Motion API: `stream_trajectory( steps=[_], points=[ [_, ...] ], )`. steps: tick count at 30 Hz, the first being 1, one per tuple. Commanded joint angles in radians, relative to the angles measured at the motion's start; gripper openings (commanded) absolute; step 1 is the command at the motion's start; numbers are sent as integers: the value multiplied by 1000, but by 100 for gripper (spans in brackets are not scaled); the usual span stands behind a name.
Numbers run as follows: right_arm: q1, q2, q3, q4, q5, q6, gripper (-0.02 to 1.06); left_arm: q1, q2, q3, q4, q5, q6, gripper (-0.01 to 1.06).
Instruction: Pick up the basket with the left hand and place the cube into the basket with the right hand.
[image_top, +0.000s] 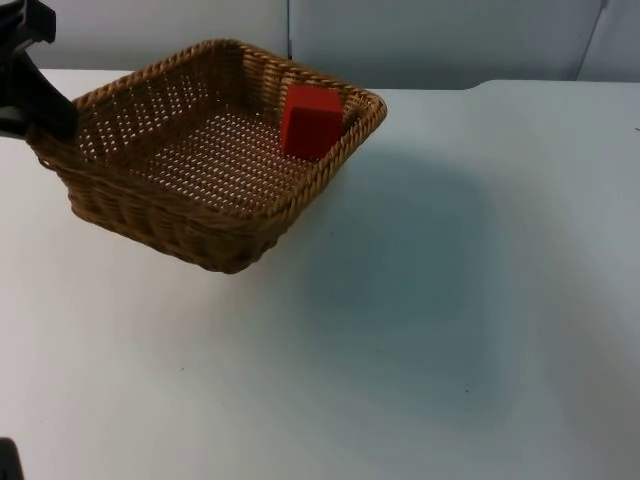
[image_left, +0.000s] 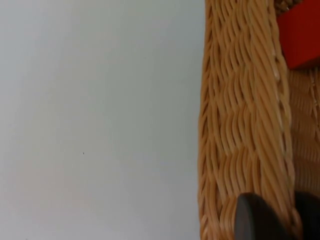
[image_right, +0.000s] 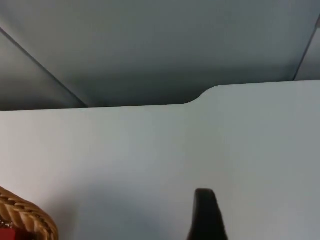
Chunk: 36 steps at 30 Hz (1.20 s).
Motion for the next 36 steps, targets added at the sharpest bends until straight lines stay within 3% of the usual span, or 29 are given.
stream_trajectory(
  steps=[1,13,18,20,23,26,27,29,31,36],
  points=[
    [-2,-14,-3,-6,-1,2,56,-1,-14,-7,-51,13,-2,0],
    [-2,-14,-3,-7,9,2,56,-1,-14,-7,-51,26,-2,0],
    [-2,-14,-3,2,17,2,56,-1,-4,-7,-49,73,-2,0],
    [-2,-14,-3,2,17,2,56,-3,16,-7,-59,130,5,2],
    [-2,-14,-3,4,15,2,56,-7,47,-7,-67,196,26,9],
    [-2,-14,-3,35,15,2,56,-41,114,-7,-124,286,73,26],
    [-2,-14,-3,35,15,2,56,-41,114,-7,-124,286,73,26],
    [-2,-14,-3,50,15,2,56,-65,145,-7,-174,294,102,38],
    [-2,-14,-3,54,19,2,56,-97,162,-7,-219,277,110,57],
    [-2,-14,-3,54,28,2,56,-120,165,-7,-219,240,110,65]
  ],
)
